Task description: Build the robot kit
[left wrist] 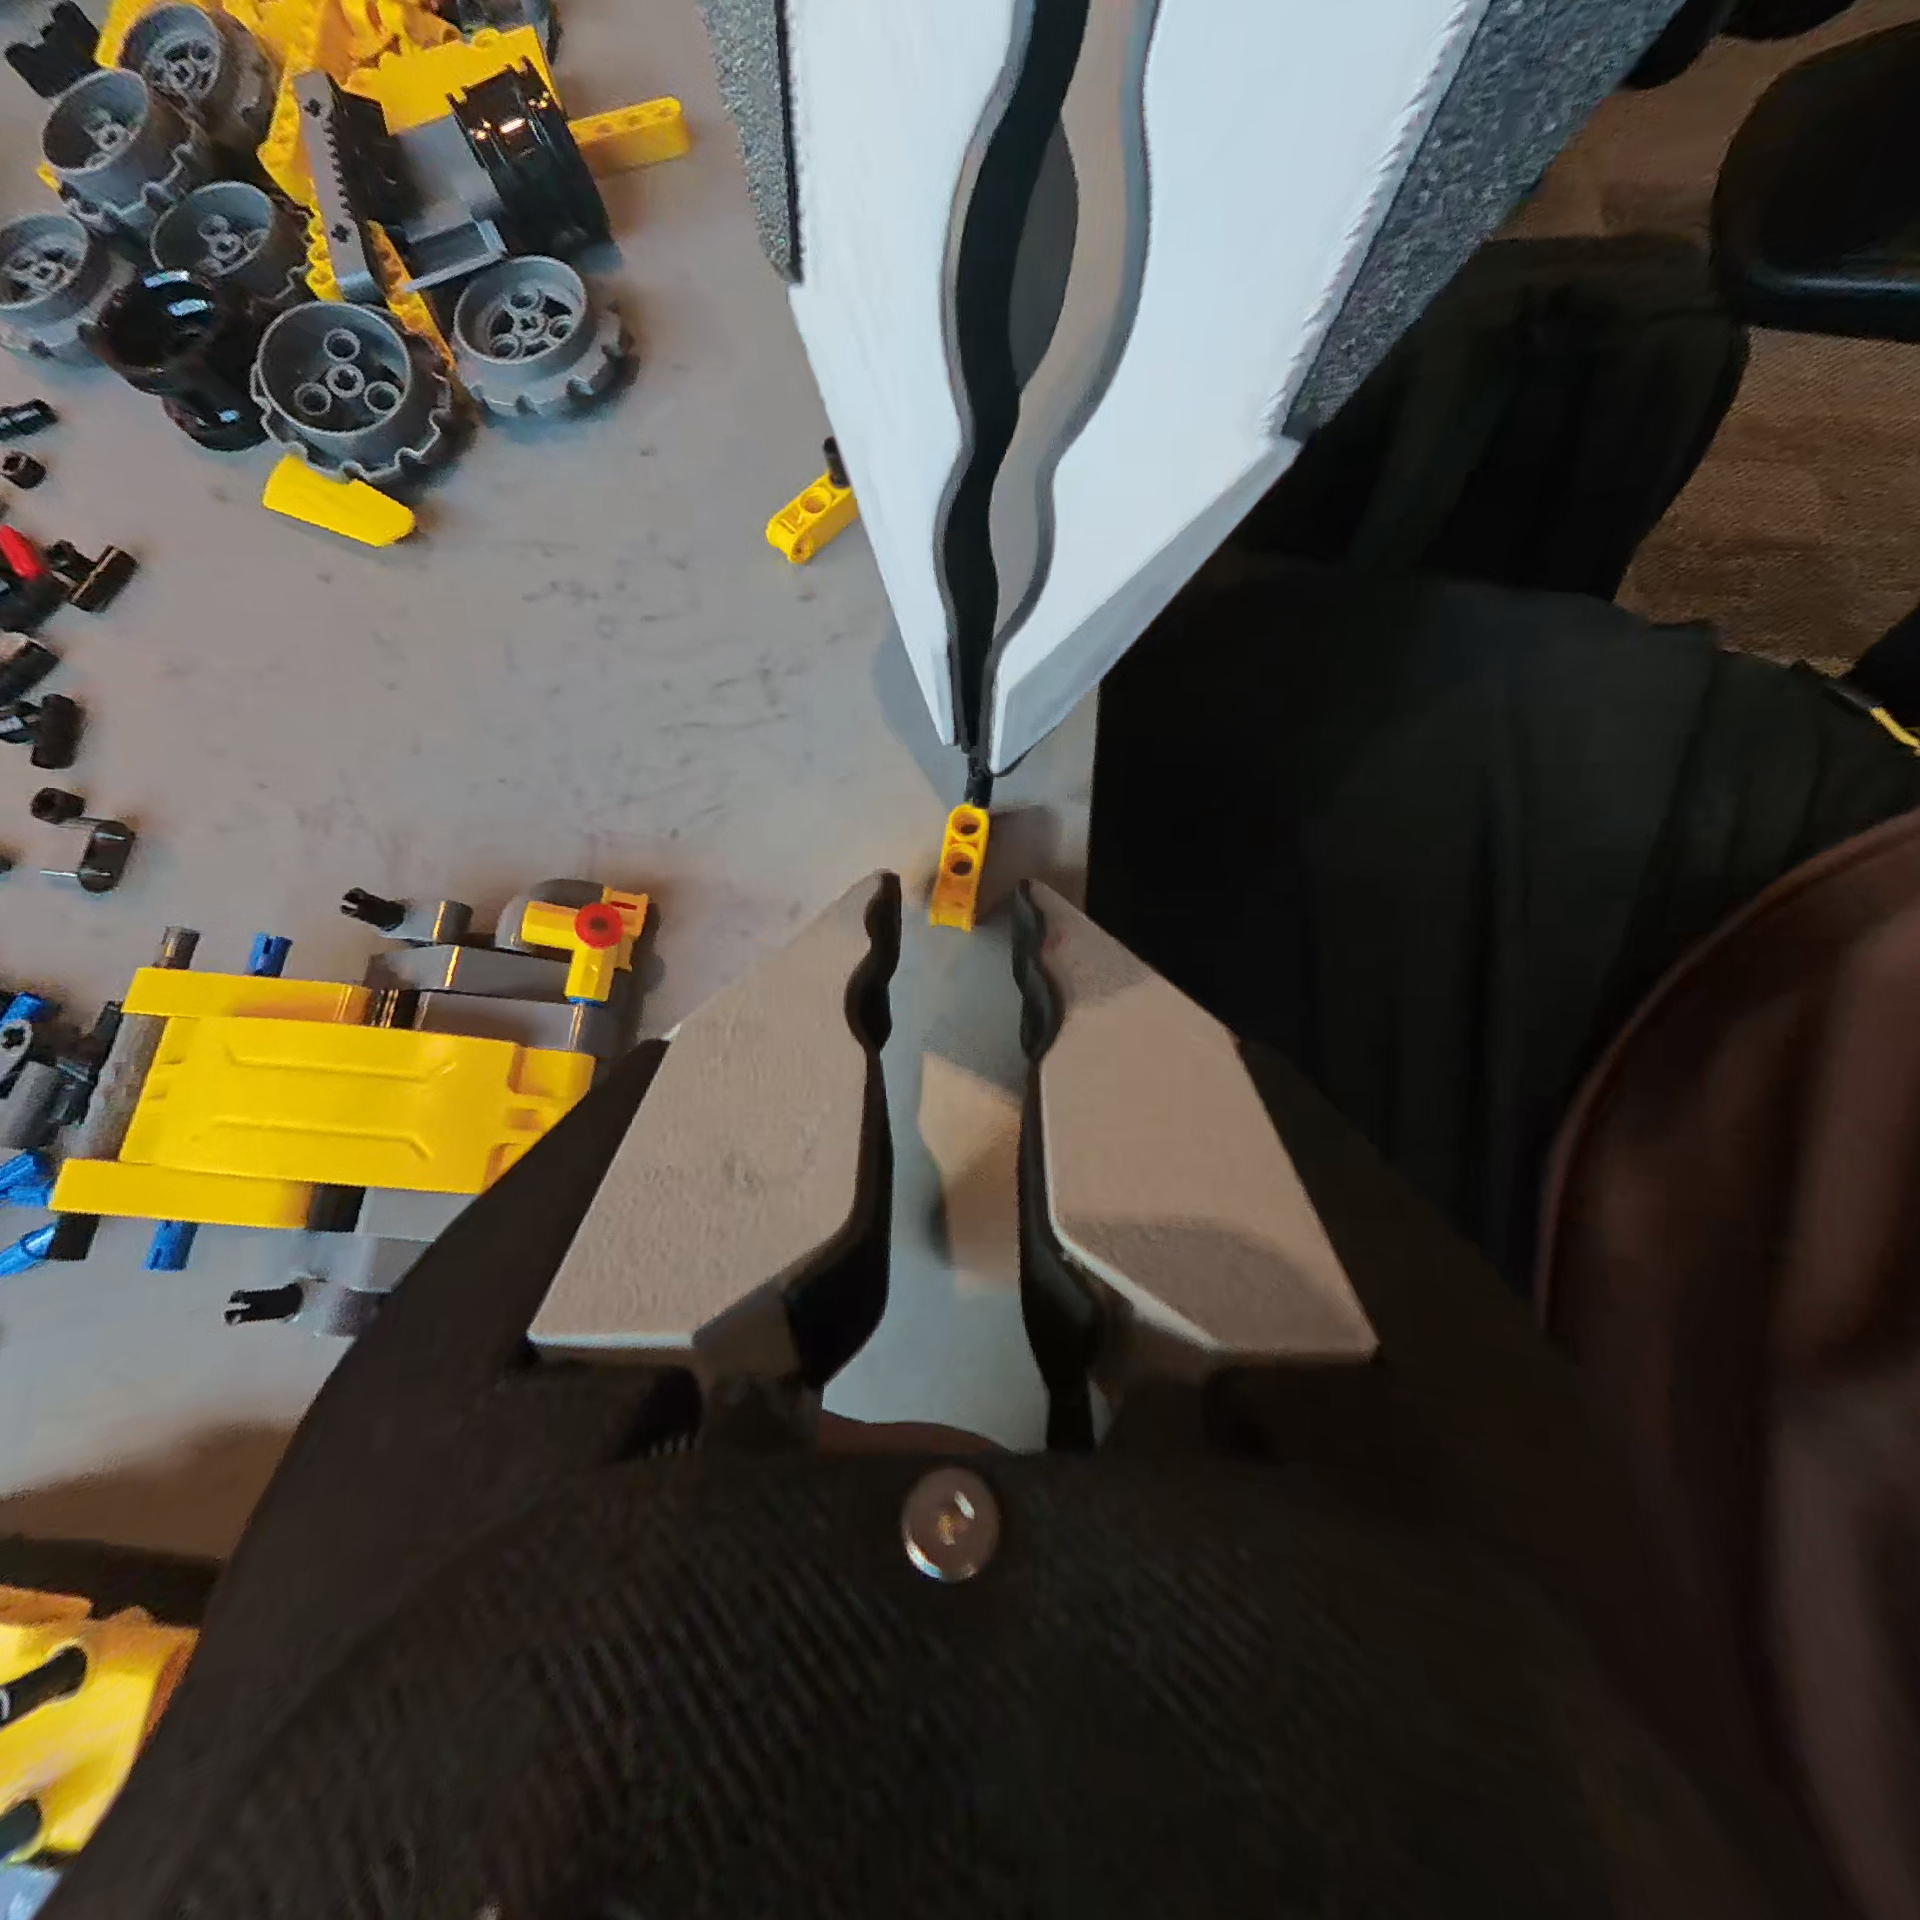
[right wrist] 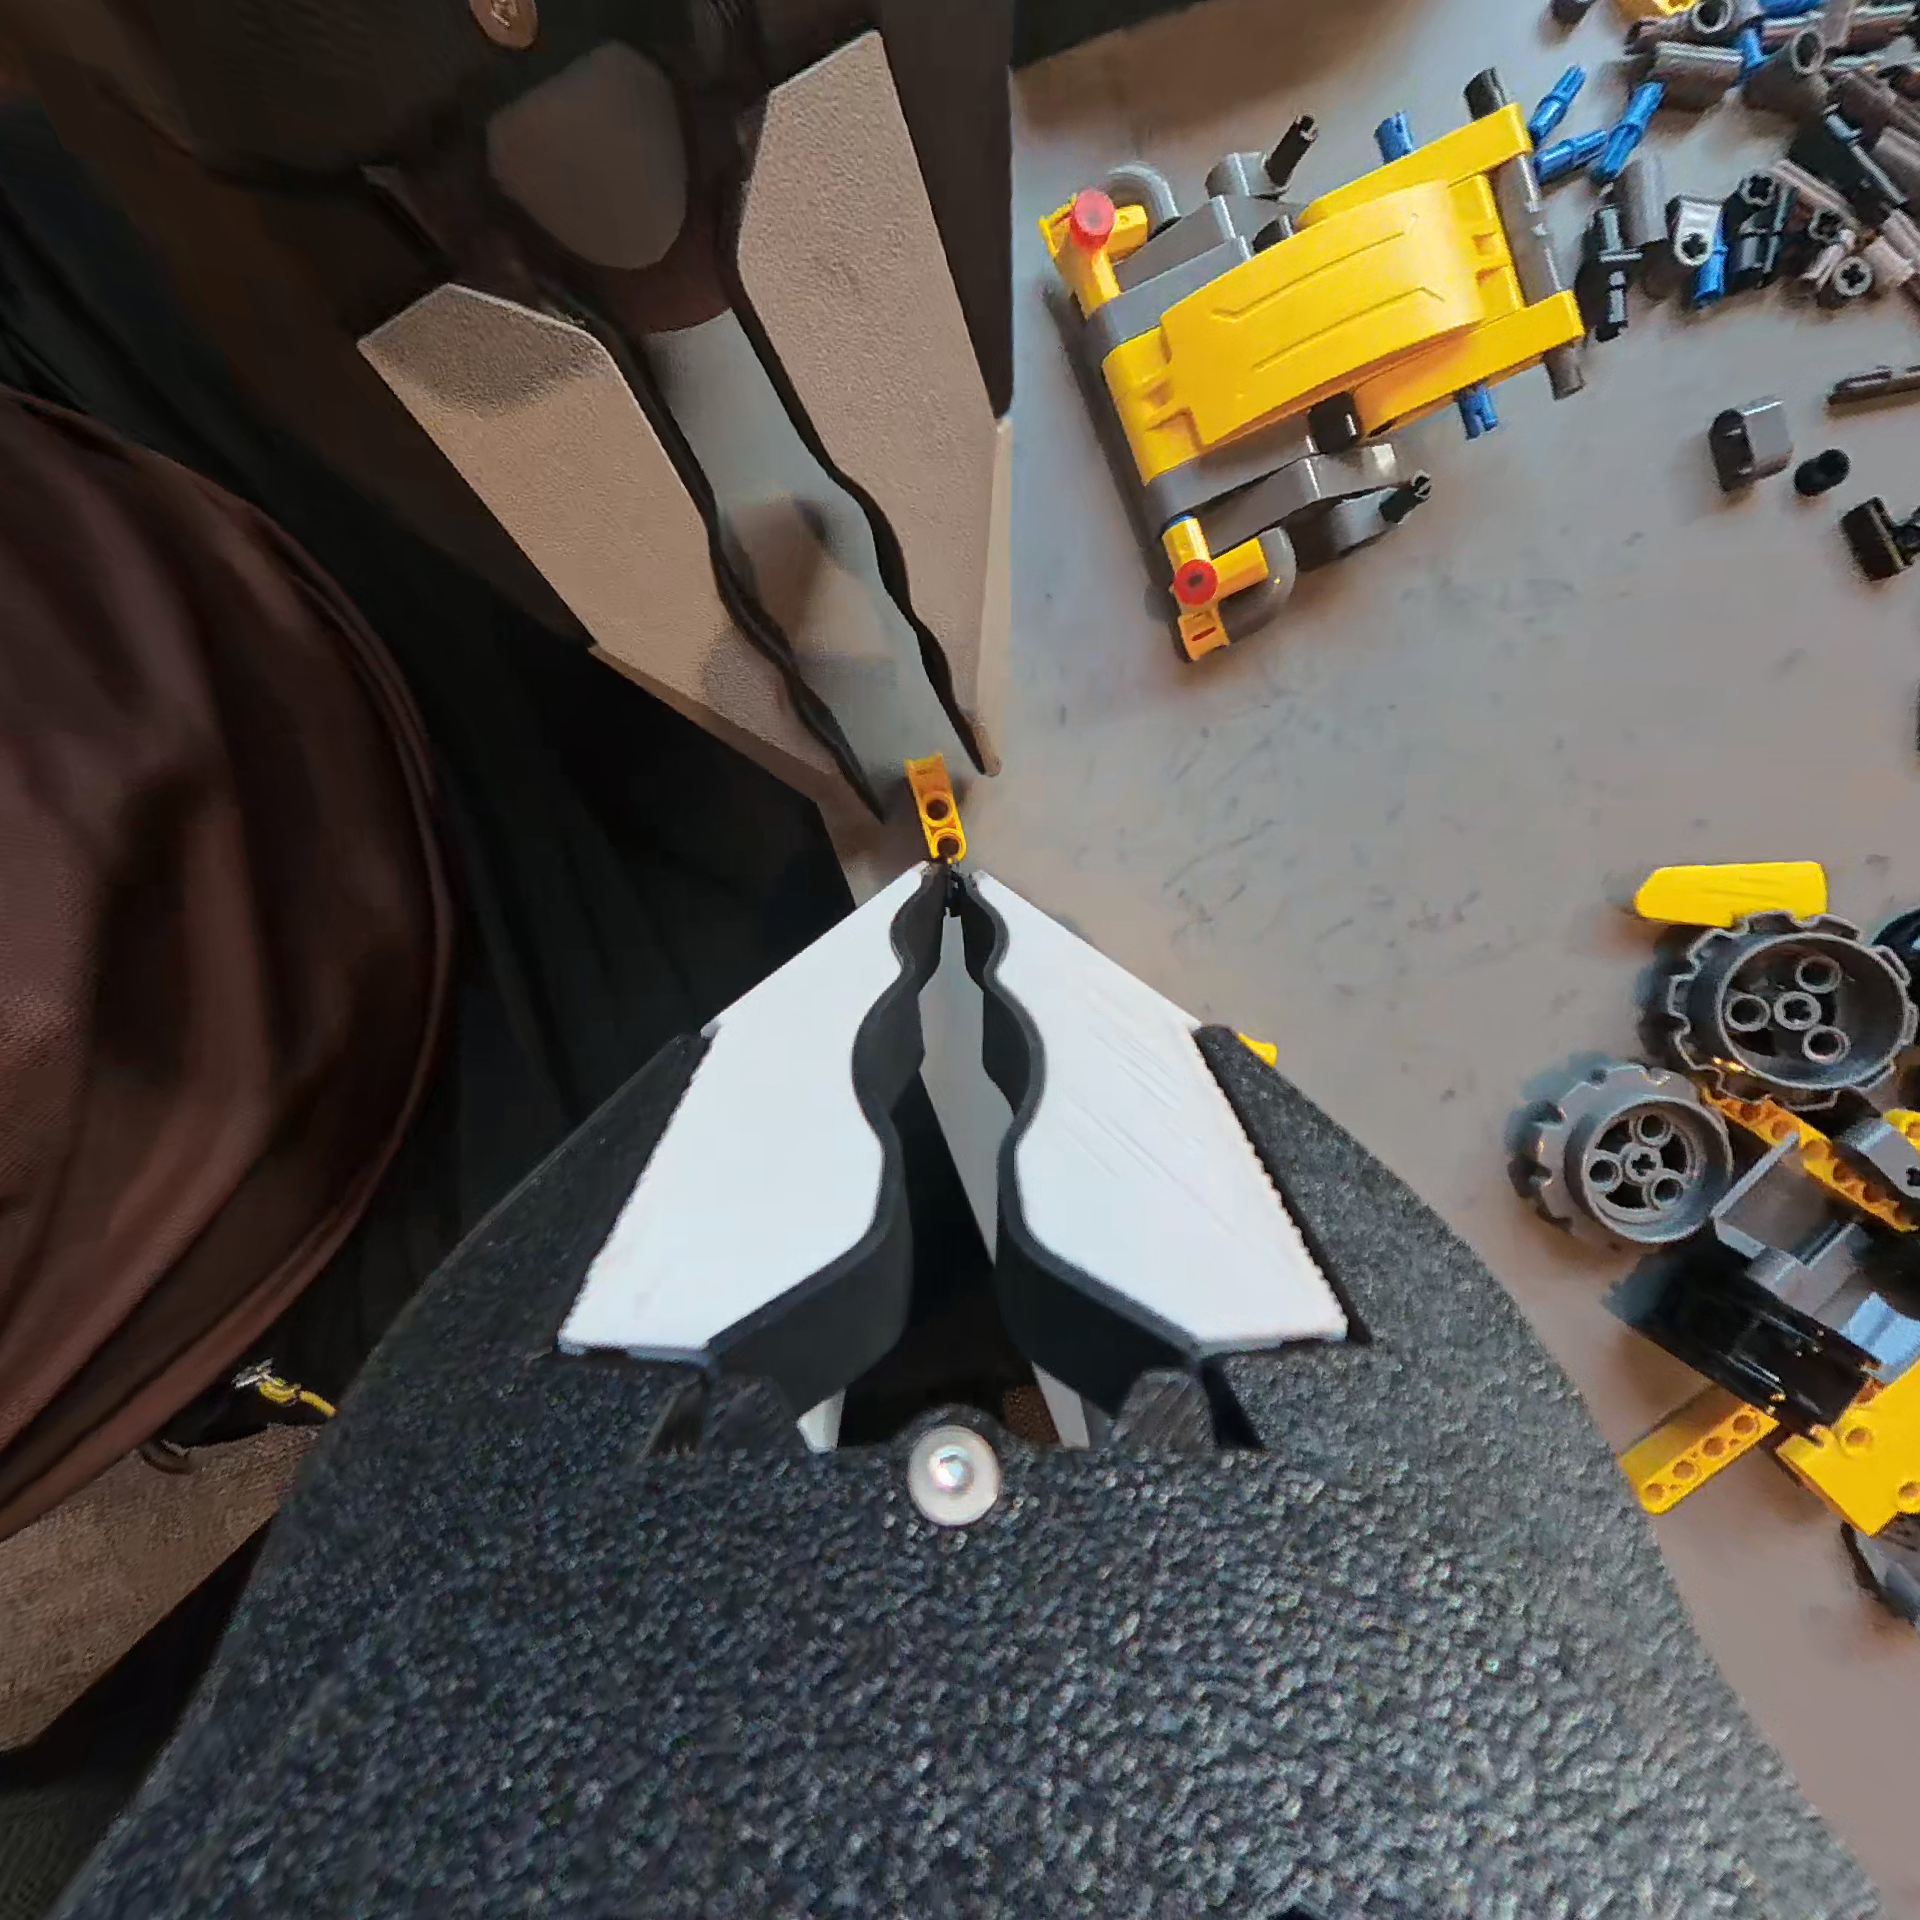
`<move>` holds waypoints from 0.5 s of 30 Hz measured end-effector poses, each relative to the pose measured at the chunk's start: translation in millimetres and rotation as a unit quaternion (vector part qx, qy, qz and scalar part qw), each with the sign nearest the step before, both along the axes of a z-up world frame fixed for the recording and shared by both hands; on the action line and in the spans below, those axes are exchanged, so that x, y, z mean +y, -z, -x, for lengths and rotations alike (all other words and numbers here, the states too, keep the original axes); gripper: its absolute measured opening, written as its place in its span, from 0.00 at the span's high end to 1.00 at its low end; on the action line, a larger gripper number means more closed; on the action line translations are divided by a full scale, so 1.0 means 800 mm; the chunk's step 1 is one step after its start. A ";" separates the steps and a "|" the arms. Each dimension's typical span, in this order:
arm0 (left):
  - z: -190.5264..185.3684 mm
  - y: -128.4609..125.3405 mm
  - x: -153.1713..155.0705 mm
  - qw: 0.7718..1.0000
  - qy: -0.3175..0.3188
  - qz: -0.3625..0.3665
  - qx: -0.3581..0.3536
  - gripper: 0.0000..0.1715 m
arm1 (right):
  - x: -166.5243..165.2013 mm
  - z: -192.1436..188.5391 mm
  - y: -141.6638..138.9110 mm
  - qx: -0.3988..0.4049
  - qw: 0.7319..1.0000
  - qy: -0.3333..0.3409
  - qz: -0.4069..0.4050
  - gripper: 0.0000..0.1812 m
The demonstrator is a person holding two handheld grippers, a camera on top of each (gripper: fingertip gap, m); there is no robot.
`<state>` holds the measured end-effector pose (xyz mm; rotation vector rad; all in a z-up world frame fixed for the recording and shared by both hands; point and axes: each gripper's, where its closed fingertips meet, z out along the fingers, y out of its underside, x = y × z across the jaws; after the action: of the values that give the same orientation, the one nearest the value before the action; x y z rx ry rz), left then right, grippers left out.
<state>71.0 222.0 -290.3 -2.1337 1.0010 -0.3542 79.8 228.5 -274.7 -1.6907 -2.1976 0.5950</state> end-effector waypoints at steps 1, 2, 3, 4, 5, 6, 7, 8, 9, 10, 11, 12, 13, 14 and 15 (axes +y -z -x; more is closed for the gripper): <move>0.002 0.000 0.003 1.000 -0.004 -0.005 0.005 0.89 | 0.001 0.001 -0.001 0.001 1.000 -0.002 -0.004 1.00; 0.004 -0.001 0.004 1.000 -0.008 -0.011 0.006 0.90 | 0.002 0.002 -0.003 0.005 1.000 -0.001 -0.005 1.00; 0.005 -0.004 0.004 1.000 -0.011 -0.017 0.001 0.90 | 0.002 0.004 -0.008 0.013 1.000 0.002 -0.001 1.00; 0.005 -0.009 0.004 1.000 -0.012 -0.025 -0.008 0.91 | 0.001 0.005 -0.013 0.024 1.000 0.006 0.009 1.00; 0.005 -0.015 0.003 0.999 -0.012 -0.037 -0.018 0.91 | 0.000 0.006 -0.018 0.035 0.999 0.010 0.023 1.00; 0.003 -0.022 0.003 0.998 -0.010 -0.048 -0.029 0.91 | -0.001 0.007 -0.022 0.045 0.998 0.015 0.038 1.00; 0.000 -0.029 0.001 0.997 -0.004 -0.059 -0.040 0.92 | -0.003 0.008 -0.026 0.055 0.997 0.019 0.054 1.00; -0.002 -0.035 0.000 0.996 0.000 -0.069 -0.051 0.93 | -0.005 0.008 -0.028 0.063 0.995 0.023 0.072 1.00; -0.004 -0.039 0.000 0.996 -0.001 -0.073 -0.058 0.94 | -0.008 0.009 -0.030 0.070 0.993 0.025 0.088 1.00; -0.005 -0.041 0.000 0.995 -0.002 -0.072 -0.064 0.94 | -0.011 0.009 -0.032 0.077 0.992 0.027 0.100 1.00; -0.007 -0.043 0.000 0.995 -0.001 -0.071 -0.070 0.94 | -0.013 0.010 -0.033 0.083 0.990 0.028 0.109 1.00; -0.008 -0.044 -0.001 0.995 0.002 -0.071 -0.073 0.96 | -0.014 0.010 -0.034 0.088 0.989 0.030 0.115 1.00; -0.010 -0.045 -0.002 0.994 0.005 -0.072 -0.076 0.98 | -0.014 0.010 -0.036 0.094 0.988 0.034 0.118 1.00; -0.011 -0.047 -0.003 0.994 0.008 -0.075 -0.079 0.99 | -0.014 0.010 -0.038 0.101 0.987 0.036 0.123 1.00; -0.012 -0.049 -0.004 0.993 0.008 -0.082 -0.081 0.99 | -0.014 0.010 -0.042 0.109 0.985 0.040 0.131 1.00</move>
<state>80.4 219.2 -251.4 -1.9178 0.9213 -0.4304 71.5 217.0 -241.4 -1.7325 -1.9572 1.0344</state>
